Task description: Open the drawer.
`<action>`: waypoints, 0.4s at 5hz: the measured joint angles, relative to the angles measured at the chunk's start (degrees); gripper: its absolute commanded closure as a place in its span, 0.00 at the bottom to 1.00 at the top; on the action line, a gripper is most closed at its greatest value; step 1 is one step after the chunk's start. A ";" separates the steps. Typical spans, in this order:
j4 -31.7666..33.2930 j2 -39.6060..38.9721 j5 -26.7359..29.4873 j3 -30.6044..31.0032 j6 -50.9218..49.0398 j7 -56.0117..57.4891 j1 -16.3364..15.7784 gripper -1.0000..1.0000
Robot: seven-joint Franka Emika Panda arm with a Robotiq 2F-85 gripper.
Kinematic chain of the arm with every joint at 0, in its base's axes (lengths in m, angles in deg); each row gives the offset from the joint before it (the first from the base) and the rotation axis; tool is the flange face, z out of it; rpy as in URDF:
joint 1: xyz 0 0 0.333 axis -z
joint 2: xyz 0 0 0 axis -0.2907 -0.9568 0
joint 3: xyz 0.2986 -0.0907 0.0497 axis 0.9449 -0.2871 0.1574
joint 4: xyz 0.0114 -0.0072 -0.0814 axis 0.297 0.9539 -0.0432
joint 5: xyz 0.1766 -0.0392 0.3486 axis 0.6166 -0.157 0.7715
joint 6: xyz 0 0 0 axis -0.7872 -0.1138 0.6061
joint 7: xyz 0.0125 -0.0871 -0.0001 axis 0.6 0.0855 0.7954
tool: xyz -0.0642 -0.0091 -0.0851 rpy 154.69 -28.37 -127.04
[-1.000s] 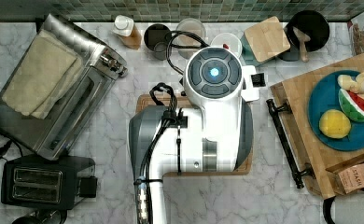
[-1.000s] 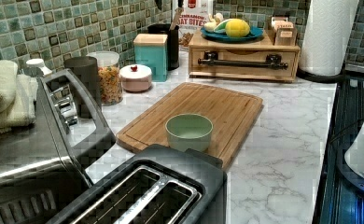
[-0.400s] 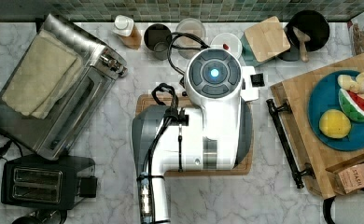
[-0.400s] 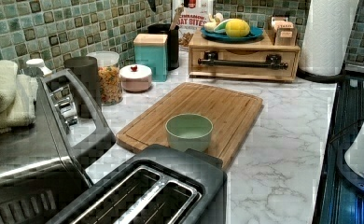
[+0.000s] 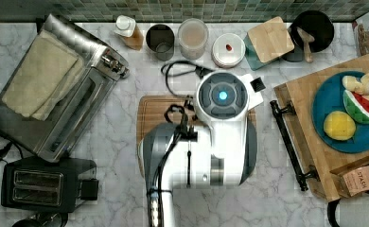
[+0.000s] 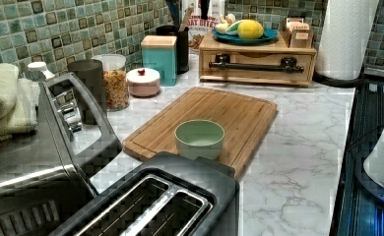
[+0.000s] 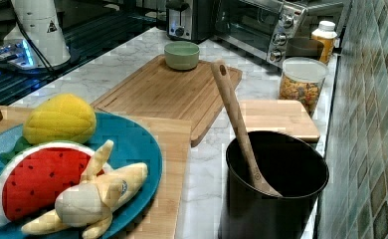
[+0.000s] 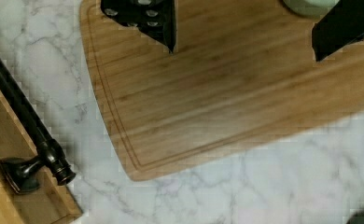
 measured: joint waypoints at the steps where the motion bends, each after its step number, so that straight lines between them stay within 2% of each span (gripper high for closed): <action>1: 5.71 3.33 -0.12 -0.79 0.70 12.67 -0.02 0.00; 2: 10.85 5.31 -2.00 -3.04 7.89 23.11 0.26 0.00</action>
